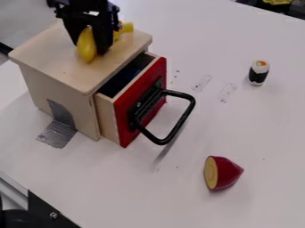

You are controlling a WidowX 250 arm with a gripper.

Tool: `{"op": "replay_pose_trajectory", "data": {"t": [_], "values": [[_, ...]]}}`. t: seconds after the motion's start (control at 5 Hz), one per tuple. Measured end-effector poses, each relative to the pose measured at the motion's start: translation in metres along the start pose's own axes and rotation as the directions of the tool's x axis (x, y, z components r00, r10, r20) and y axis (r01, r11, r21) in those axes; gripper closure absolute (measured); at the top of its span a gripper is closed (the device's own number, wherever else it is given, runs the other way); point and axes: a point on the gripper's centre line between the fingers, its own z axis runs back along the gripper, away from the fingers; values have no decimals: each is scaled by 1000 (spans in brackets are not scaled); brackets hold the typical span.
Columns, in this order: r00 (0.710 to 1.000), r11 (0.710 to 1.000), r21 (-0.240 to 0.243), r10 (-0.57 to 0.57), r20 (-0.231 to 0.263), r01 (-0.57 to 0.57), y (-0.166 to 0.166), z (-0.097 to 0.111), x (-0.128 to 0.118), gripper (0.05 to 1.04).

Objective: Picked the banana and placed it on top of the drawer

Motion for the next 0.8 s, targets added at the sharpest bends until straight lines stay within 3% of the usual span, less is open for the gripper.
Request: {"op": "replay_pose_trajectory", "data": {"t": [0.2,0.8], "values": [[999,999,23,32,-2,-32,3,0,-2,104],[994,996,-69,63,94,-57,-10,54,-6,86]]}}
